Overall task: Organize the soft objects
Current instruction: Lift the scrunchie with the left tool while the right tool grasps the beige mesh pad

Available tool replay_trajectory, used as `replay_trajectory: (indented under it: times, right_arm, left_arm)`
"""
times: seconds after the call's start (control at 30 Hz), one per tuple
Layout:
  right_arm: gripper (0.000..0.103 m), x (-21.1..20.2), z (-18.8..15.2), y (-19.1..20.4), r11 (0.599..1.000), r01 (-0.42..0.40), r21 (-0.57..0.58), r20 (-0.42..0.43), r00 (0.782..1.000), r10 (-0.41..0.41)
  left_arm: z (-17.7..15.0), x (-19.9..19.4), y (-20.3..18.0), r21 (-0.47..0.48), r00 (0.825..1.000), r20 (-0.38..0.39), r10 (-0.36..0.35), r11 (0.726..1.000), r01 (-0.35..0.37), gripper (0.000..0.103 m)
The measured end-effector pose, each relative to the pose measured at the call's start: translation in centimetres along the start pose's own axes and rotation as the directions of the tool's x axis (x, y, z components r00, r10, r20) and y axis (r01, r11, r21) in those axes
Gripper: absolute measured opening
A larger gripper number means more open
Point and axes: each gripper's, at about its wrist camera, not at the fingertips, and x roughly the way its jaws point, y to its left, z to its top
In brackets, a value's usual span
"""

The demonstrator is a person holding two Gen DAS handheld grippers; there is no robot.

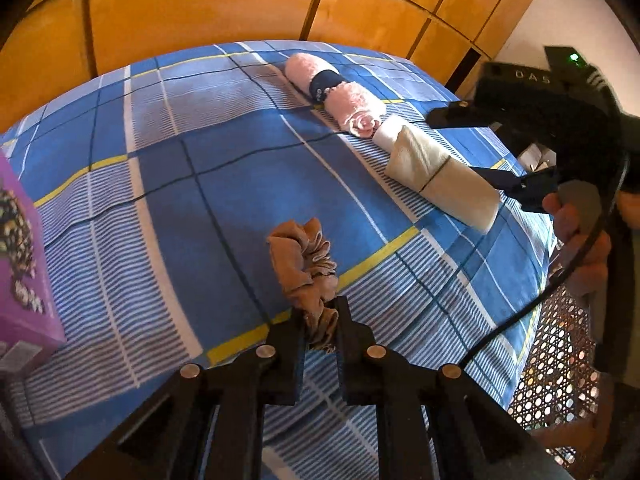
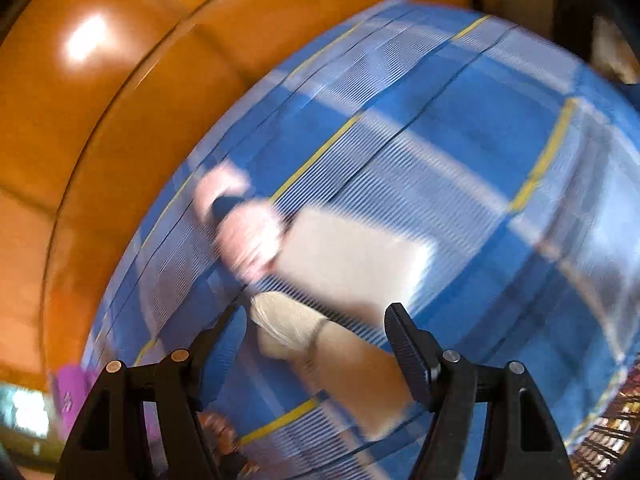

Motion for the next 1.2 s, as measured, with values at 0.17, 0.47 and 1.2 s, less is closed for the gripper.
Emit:
replay_trajectory:
  times: [0.17, 0.47, 1.2]
  right_arm:
    - [0.073, 2.1, -2.1, 2.5, 0.984, -0.148, -0.098, -0.209, 0.97, 0.125]
    - [0.073, 3.1, -3.0, 4.3, 0.948, 0.028, -0.318, -0.23, 0.967, -0.105]
    - [0.03, 4.6, -7.4, 8.1, 0.793, 0.205, -0.574, -0.091, 0.946, -0.31]
  left_arm:
    - [-1.3, -1.1, 1.3, -0.038, 1.0, -0.001, 0.006, 0.999, -0.006, 0.013]
    - [-2.3, -1.7, 2.4, -0.082, 0.999, 0.036, -0.014, 0.996, 0.017, 0.015]
    - [-2.5, -2.7, 2.3, -0.07, 0.999, 0.048, 0.001, 0.998, 0.002, 0.013]
